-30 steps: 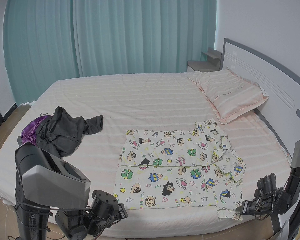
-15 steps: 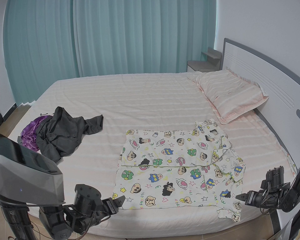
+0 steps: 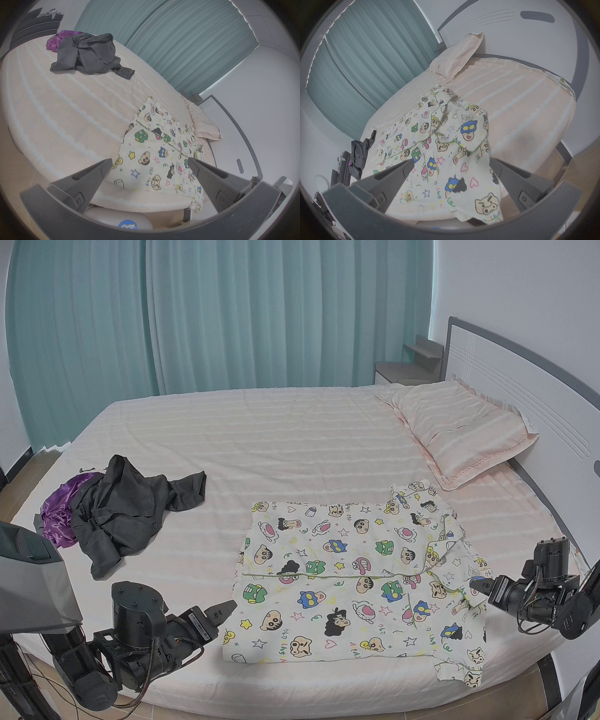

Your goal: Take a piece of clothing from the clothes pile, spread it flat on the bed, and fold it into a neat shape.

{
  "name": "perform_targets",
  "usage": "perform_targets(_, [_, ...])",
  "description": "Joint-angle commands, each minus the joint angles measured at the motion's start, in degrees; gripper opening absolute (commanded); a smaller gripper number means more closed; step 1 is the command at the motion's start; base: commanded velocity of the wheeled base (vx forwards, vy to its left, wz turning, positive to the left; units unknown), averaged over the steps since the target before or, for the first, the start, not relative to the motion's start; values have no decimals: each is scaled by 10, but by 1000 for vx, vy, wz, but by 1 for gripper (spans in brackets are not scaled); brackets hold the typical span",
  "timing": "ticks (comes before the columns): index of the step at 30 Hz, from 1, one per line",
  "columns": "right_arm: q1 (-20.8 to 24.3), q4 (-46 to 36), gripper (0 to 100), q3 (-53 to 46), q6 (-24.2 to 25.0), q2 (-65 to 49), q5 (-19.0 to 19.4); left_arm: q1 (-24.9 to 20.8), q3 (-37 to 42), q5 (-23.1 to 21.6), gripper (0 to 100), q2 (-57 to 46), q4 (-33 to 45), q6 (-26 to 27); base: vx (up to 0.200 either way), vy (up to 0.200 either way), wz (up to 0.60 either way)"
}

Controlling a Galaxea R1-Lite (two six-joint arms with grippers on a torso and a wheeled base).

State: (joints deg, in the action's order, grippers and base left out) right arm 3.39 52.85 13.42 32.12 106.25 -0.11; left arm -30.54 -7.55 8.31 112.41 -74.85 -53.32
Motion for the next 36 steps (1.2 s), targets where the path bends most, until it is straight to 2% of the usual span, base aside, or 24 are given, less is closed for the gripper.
perform_targets(1, [1,2,100,11,1,30,1,6,-2,0,100,4,0,1,200,0,0])
perform_targets(8, [-1,2,100,49,10,39,-3,12,-13,1,100,32,0,-1,0,0,0])
perform_targets(13, [-22,-11,100,102,10,74,-6,10,-18,0,100,38,0,-26,0,0,0])
perform_targets(25, [-59,-11,100,187,5,156,-9,5,-23,0,100,43,0,-26,0,-200,0])
perform_targets(33, [-72,-13,100,233,1,222,-17,5,-21,1,100,43,0,-26,0,0,0])
perform_targets(36, [-71,-12,100,247,-25,245,-32,1,-21,1,100,44,0,-26,0,0,0])
